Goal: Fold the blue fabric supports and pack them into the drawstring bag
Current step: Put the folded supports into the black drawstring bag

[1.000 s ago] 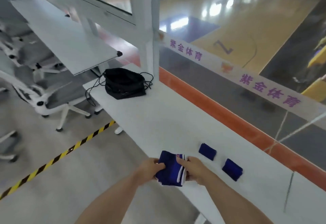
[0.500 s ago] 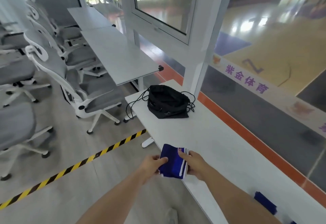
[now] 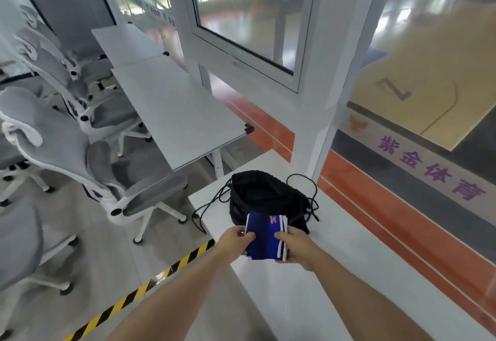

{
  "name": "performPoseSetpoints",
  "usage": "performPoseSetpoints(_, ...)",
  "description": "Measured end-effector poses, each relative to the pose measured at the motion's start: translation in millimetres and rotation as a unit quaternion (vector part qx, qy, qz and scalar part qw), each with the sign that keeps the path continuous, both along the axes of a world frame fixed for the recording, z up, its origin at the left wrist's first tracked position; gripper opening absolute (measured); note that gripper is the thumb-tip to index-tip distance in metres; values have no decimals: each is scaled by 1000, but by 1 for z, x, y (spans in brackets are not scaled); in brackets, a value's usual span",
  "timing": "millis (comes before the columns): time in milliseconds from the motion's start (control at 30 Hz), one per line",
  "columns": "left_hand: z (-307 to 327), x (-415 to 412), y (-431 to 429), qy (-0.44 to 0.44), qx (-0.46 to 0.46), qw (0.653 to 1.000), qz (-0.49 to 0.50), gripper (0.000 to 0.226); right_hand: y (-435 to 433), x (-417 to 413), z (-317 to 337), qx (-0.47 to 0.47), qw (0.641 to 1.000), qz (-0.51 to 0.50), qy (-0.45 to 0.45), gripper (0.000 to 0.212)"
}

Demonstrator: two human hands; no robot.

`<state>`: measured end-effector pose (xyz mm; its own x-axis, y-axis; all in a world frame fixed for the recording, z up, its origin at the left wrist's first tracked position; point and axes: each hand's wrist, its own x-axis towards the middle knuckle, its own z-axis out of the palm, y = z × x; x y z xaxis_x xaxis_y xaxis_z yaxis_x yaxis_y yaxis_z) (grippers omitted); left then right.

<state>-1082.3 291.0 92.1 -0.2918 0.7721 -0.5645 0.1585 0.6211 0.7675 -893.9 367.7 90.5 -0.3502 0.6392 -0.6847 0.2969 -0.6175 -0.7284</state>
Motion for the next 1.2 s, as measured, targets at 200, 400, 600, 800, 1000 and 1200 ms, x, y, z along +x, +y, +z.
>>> performPoseSetpoints(200, -14, -75, 86, 165, 27, 983, -80, 21, 80, -46, -21, 19, 998, -53, -11, 16)
performPoseSetpoints(400, -50, -145, 172, 288, 67, 941, -162, 36, 139, -87, -53, 54, 986, -105, -115, 19)
performPoseSetpoints(600, -81, -159, 247, 386, 87, 862, -318, 62, 165, -115, -69, 65, 976, -94, -184, 24)
performPoseSetpoints(800, -128, -148, 295, 344, 44, 839, -419, 52, 154, -122, -106, 82, 960, 12, -266, 27)
performPoseSetpoints(1000, -142, -144, 336, 291, 66, 890, -346, 22, 132, -109, -120, 111, 909, 147, -373, 36)
performPoseSetpoints(1200, -126, -132, 317, 410, 159, 779, -447, 50, 127, -98, -113, 126, 881, 199, -411, 48)
